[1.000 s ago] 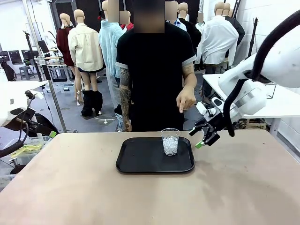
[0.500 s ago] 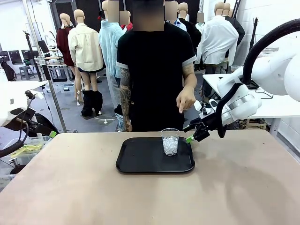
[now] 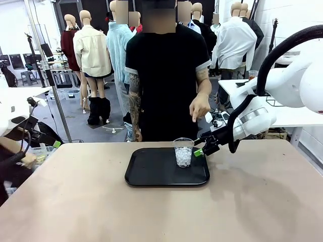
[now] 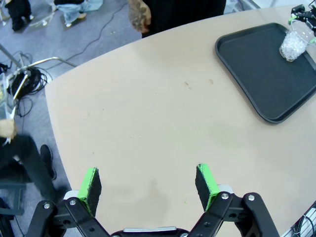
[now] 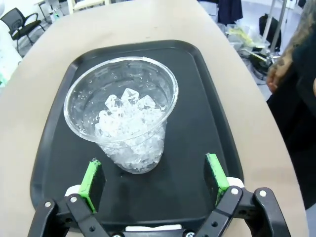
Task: Pour the drink into the iced cup.
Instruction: Pick up the iced cup indicated by the human and present it to them.
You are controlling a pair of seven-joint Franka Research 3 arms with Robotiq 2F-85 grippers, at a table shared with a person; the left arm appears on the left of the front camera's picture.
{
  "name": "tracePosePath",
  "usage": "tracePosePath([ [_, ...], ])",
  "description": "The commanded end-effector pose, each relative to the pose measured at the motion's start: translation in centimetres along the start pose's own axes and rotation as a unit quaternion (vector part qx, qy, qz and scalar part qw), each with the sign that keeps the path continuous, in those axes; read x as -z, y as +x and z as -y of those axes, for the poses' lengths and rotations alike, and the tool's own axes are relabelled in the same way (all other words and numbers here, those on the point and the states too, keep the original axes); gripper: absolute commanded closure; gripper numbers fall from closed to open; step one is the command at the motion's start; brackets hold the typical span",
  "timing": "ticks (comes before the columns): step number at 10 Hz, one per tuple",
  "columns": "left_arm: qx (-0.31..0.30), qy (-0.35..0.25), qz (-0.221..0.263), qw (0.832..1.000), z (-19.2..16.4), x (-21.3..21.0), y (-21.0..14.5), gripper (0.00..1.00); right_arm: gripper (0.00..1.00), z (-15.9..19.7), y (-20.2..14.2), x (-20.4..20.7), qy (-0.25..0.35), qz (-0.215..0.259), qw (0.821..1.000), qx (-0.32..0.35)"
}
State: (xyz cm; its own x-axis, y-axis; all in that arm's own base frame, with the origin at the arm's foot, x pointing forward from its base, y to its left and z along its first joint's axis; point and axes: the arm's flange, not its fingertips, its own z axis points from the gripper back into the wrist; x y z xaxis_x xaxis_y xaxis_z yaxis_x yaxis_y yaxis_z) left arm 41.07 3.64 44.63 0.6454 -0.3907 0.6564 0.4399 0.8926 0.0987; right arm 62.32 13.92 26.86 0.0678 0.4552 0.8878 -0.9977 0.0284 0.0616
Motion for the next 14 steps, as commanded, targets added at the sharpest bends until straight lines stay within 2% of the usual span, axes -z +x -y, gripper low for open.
tracePosePath([
  [1, -0.002, 0.006, 0.004, 1.0, -0.1, 0.0, 0.0, 0.0, 0.0, 0.8, -0.2, 1.4, -0.014, 0.015, 1.0, -0.012],
  [4, -0.002, 0.006, 0.004, 1.0, -0.1, 0.0, 0.0, 0.0, 0.0, 0.8, -0.7, 3.0, 0.018, 0.02, 1.0, -0.002],
  [9, -0.002, 0.006, 0.004, 1.0, -0.1, 0.0, 0.0, 0.0, 0.0, -0.8, -0.4, 4.4, 0.029, 0.044, 0.998, -0.027],
  [14, -0.002, 0.006, 0.004, 1.0, -0.1, 0.0, 0.0, 0.0, 0.0, -1.1, -0.5, 6.0, 0.048, 0.047, 0.997, -0.027],
])
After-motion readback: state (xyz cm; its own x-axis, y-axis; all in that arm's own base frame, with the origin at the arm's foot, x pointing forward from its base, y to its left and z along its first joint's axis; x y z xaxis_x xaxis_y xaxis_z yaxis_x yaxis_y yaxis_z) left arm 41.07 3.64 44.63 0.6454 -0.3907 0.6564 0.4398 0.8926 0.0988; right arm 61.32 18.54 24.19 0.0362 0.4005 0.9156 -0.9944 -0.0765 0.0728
